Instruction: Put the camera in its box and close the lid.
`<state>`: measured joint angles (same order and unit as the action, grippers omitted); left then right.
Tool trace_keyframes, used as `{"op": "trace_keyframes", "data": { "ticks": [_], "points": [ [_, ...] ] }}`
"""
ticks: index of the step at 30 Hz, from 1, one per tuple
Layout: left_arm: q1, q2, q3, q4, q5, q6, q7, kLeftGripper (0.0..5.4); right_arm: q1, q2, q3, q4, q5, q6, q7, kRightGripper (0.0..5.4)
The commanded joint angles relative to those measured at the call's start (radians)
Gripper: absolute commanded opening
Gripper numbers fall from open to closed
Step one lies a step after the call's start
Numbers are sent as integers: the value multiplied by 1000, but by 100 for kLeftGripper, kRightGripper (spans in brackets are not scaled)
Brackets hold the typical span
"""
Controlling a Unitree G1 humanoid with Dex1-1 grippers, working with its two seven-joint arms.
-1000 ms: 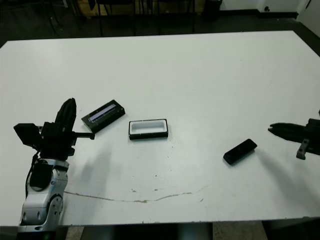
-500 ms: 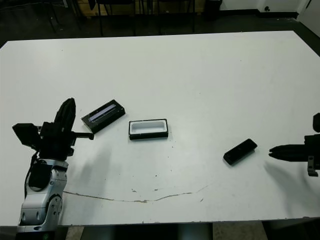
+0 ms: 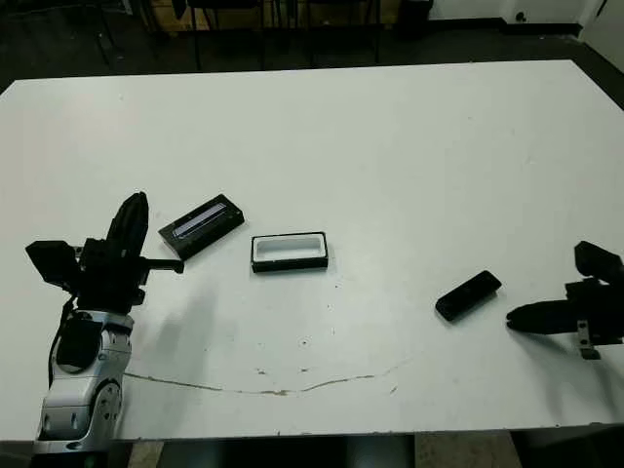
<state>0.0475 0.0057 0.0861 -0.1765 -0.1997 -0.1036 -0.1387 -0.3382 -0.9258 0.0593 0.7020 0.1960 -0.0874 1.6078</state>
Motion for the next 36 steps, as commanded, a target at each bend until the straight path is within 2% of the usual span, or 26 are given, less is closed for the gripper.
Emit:
{"op": "trace_keyframes", "data": {
  "ticks": [1, 7, 10, 13, 17, 23, 28, 31, 33, 36],
  "points": [
    [16, 3, 2, 6, -3, 20, 6, 1, 17, 39, 22, 20, -28, -5, -18, 0],
    [14, 3, -1, 12, 7, 6, 6, 1, 17, 75, 36, 51, -53, 12, -82, 0],
    [14, 4, -2, 17, 19, -1, 10, 1, 8, 97, 39, 85, -58, -28, -99, 0],
    [16, -2, -3, 7, 10, 15, 16, 1, -21, 117, 54, 109, -63, 0, -97, 0],
    [18, -3, -5, 7, 2, 13, 12, 1, -48, 140, 66, 119, -74, -22, -115, 0],
    [20, -4, -7, 9, 9, 5, 17, 1, -97, 167, 95, 135, -99, -7, -142, 0],
    [22, -9, -9, 8, 14, 4, 26, 1, -118, 200, 93, 145, -81, 7, -132, 0],
    [23, -8, -11, 9, 16, 5, 27, 1, -128, 213, 116, 100, -98, 39, -141, 0],
    [24, -8, -13, 6, 18, 7, 28, 1, -107, 198, 119, -26, -88, 89, -155, 0],
    [24, -7, -15, 9, 24, 0, 31, 1, -69, 175, 108, -254, -48, 201, -177, 0]
  ]
}}
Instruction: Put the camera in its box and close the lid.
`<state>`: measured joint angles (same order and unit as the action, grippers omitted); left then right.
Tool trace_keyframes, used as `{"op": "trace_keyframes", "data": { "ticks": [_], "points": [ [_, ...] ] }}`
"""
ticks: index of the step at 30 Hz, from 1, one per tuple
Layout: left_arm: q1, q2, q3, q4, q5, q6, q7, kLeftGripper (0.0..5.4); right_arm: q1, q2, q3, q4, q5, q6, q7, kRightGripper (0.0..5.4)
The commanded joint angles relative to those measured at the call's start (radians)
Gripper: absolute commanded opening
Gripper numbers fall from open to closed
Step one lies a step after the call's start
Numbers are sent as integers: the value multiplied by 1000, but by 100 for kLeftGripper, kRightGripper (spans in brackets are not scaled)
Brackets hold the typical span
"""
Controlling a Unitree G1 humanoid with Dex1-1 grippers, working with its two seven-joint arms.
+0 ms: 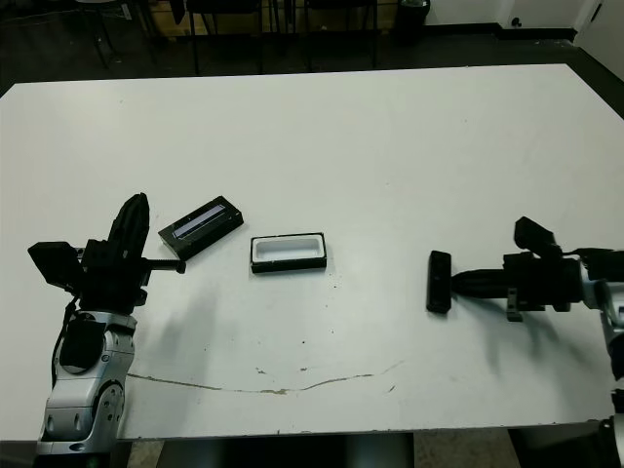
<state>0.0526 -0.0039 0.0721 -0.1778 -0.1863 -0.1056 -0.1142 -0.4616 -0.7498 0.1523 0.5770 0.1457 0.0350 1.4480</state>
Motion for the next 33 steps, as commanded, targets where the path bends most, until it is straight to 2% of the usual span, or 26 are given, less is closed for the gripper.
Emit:
{"op": "trace_keyframes", "data": {
  "ticks": [1, 4, 7, 9, 13, 16, 22, 26, 28, 30, 33],
  "points": [
    [18, 2, 0, 14, 10, -2, 5, 1, 64, -5, 17, -186, -4, 109, -38, 0],
    [16, 0, 3, 25, 0, -11, -1, 1, 90, -20, 31, -333, -57, 169, -120, 0],
    [17, 1, 3, 28, 0, -17, -2, 1, 100, -3, 27, -360, -40, 174, -138, 0],
    [18, 2, 2, 28, 2, -19, -1, 1, 110, -5, 21, -392, -34, 214, -160, 0],
    [18, 5, 3, 31, 2, -22, -2, 1, 140, -8, 23, -413, -108, 148, -277, 0],
    [18, 5, 3, 32, 4, -22, -1, 1, 160, 9, -8, -379, -113, 104, -358, 0],
    [18, 4, 1, 29, 6, -19, 2, 1, 197, -2, -66, -393, -124, 73, -479, 0],
    [18, 5, 3, 28, -1, -13, -1, 1, 238, 21, -151, -346, -87, -44, -566, 0],
    [18, 5, 2, 31, 4, -20, -1, 1, 267, 15, -186, -394, -66, -60, -584, 0],
    [18, 4, 0, 32, 9, -24, 2, 1, 287, 5, -208, -435, -47, -44, -585, 0],
    [18, 4, -1, 30, 8, -19, 2, 1, 280, 8, -199, -415, -60, -40, -587, 0]
  ]
}}
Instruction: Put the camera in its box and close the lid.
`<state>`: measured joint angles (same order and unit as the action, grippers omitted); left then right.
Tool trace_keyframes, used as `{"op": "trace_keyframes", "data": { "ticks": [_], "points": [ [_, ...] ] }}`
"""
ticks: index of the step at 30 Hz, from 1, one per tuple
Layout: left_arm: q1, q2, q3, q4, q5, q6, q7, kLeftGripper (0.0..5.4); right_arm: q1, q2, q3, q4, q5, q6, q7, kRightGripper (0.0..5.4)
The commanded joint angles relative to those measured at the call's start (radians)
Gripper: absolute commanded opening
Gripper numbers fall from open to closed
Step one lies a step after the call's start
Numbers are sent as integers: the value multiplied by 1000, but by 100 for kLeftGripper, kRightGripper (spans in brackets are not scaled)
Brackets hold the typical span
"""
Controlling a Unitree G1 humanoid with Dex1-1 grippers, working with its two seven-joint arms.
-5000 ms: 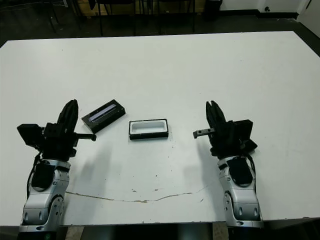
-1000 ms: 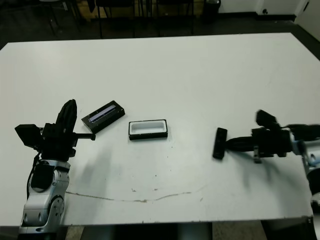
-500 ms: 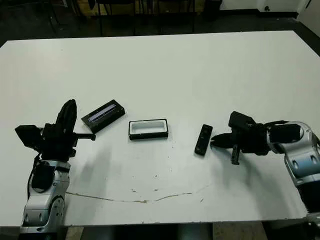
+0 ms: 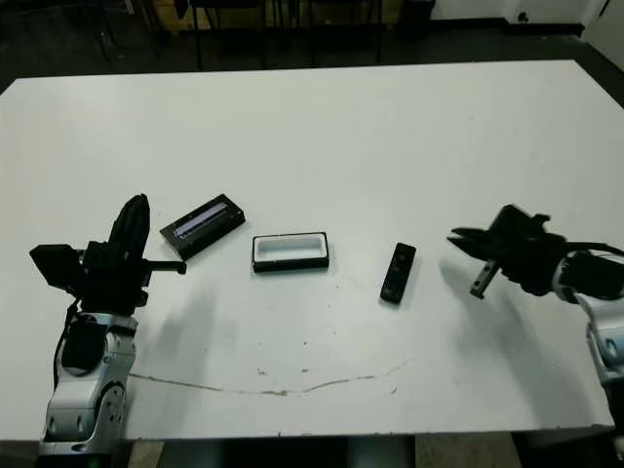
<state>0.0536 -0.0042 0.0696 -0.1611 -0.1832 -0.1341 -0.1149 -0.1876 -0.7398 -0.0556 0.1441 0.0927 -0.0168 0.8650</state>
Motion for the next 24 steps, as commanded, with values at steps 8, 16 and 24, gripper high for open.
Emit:
{"op": "trace_keyframes", "data": {
  "ticks": [8, 16, 24],
  "points": [
    [18, 4, 2, 13, -2, 10, 1, 1, -26, -8, 88, -19, -40, 93, 18, 0],
    [15, 6, 1, 10, -5, 16, 1, 1, -65, -47, 156, -145, -46, 297, 96, 0],
    [15, 8, -2, 8, 1, 16, 2, 1, -148, 2, 244, 90, -97, 129, 136, 0]
  ]
}}
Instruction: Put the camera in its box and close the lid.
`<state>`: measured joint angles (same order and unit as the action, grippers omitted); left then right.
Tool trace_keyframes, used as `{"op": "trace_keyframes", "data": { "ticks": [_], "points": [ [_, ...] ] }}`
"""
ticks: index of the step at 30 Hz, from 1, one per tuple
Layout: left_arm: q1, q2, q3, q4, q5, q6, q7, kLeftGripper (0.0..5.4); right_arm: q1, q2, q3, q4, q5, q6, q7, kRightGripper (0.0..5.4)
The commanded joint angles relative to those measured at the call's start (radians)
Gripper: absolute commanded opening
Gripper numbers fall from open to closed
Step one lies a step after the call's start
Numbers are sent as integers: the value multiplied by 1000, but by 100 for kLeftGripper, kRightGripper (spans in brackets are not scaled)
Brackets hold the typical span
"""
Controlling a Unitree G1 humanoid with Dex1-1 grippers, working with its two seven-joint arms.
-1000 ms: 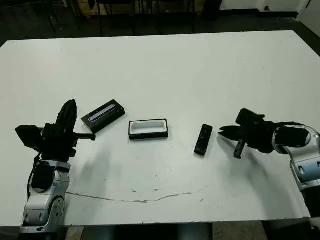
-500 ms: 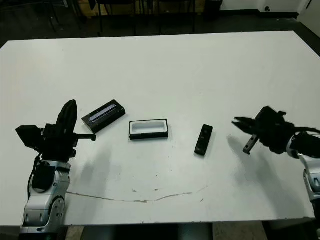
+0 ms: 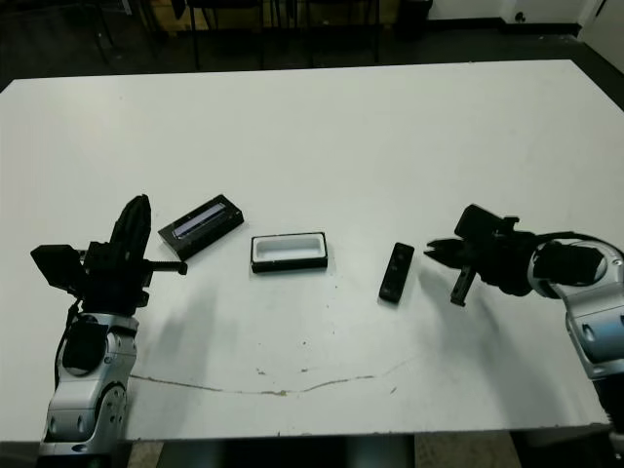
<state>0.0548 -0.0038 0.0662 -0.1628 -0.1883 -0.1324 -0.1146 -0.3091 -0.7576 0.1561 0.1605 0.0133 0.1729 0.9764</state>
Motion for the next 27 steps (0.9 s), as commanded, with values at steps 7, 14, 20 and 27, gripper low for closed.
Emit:
{"op": "trace_keyframes", "data": {
  "ticks": [7, 14, 20, 27],
  "points": [
    [13, 8, 1, 7, 16, 12, 6, 1, -77, 58, 64, 181, -22, -149, 67, 0],
    [13, 6, 3, 14, 17, 1, 3, 1, -94, 71, 87, 173, -40, -109, 73, 0],
    [15, 2, 2, 14, 15, 4, 5, 1, -104, 76, 120, 97, -66, -49, 71, 0],
    [17, -3, 1, 9, 10, 13, 8, 1, -142, 114, 165, 73, -111, 5, 46, 0]
  ]
}}
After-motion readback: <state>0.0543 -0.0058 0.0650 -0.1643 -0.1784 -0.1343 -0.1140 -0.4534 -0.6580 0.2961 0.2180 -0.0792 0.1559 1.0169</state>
